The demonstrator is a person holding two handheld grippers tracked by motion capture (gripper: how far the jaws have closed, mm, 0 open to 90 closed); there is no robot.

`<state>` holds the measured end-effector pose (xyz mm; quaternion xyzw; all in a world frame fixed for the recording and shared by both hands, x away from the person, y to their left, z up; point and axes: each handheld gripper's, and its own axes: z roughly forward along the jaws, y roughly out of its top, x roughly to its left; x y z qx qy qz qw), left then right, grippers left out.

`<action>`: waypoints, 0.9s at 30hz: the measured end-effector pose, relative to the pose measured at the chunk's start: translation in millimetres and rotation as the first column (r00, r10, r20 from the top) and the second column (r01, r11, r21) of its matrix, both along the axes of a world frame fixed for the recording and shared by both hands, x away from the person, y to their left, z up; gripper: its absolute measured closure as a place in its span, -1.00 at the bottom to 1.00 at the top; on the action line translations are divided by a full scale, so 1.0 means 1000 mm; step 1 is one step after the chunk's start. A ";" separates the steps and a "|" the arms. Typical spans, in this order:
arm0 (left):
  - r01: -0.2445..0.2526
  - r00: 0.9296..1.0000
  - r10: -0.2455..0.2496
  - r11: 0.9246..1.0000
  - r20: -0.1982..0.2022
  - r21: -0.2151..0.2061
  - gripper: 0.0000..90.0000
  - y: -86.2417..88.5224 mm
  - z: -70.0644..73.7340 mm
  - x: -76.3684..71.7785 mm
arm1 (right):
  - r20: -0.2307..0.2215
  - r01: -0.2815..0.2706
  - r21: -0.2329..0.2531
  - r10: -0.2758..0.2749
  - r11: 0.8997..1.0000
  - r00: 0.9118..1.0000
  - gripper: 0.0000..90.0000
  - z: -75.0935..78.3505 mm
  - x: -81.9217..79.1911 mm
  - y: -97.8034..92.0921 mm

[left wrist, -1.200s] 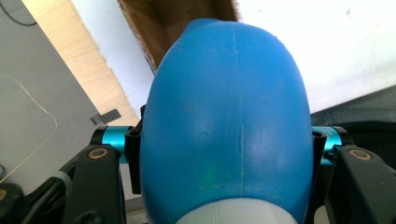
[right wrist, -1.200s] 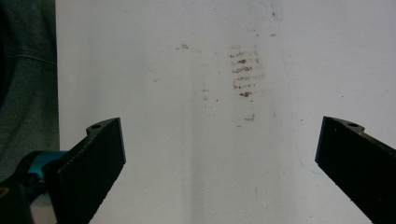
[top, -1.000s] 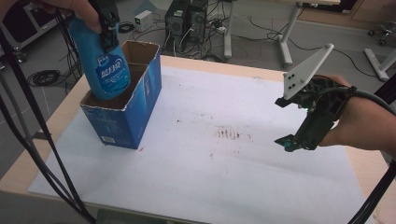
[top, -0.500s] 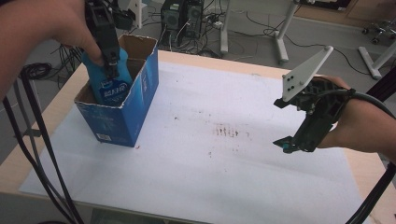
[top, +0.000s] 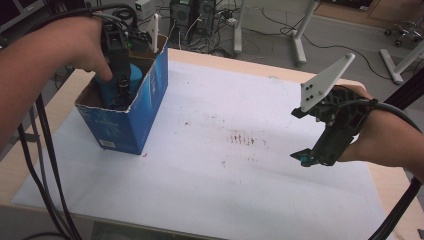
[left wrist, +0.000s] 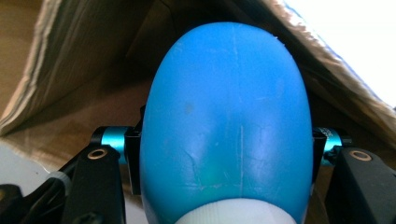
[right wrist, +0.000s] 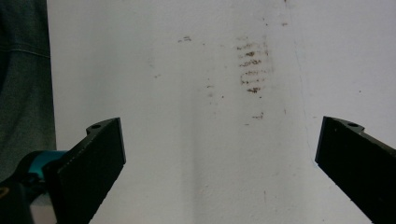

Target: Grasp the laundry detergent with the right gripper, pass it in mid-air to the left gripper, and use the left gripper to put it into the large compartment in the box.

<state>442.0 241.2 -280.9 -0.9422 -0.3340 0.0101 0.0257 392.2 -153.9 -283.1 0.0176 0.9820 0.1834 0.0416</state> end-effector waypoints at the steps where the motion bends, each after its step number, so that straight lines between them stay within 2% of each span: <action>1: 0.000 1.000 0.000 1.000 0.001 -0.006 -0.13 0.001 -0.004 0.001 | -0.001 -0.001 0.001 0.001 1.000 1.000 -0.99 -0.001 0.000 0.000; 6: -0.010 1.000 0.010 1.000 -0.010 -0.020 -0.13 0.005 -0.013 0.002 | -0.007 -0.008 -0.007 0.008 1.000 1.000 -0.98 -0.004 0.002 0.003; 8: -0.017 1.000 0.017 0.999 -0.003 -0.034 -0.13 0.006 -0.013 0.003 | -0.009 -0.007 -0.008 0.007 1.000 1.000 -0.98 -0.005 0.002 0.003; 15: -0.025 1.000 0.024 0.999 -0.017 -0.040 -0.14 0.005 -0.014 0.007 | -0.015 -0.007 -0.012 0.006 1.000 1.000 -0.98 -0.007 0.003 0.005; 18: -0.034 0.999 0.034 0.998 -0.009 -0.052 -0.22 0.005 -0.011 0.007 | -0.016 -0.004 -0.014 0.004 1.000 1.000 -0.98 -0.007 0.003 0.005; 20: -0.042 0.999 0.042 0.998 -0.012 -0.036 -0.37 0.005 -0.009 0.008 | -0.016 -0.006 -0.012 0.006 1.000 1.000 -0.98 -0.007 0.004 0.005; 21: -0.037 0.999 0.036 0.999 -0.019 -0.031 -0.37 0.006 -0.007 0.008 | -0.017 -0.005 -0.013 0.005 1.000 1.000 -0.98 -0.007 0.004 0.005; 23: -0.048 0.999 0.047 0.998 -0.018 -0.047 -0.37 0.005 -0.005 0.007 | -0.015 -0.007 -0.012 0.006 1.000 1.000 -0.98 -0.007 0.003 0.005; 27: -0.044 0.999 0.044 0.998 -0.008 -0.033 -0.44 0.005 0.003 0.006 | -0.013 -0.008 -0.009 0.008 1.000 1.000 -0.98 -0.007 0.003 0.005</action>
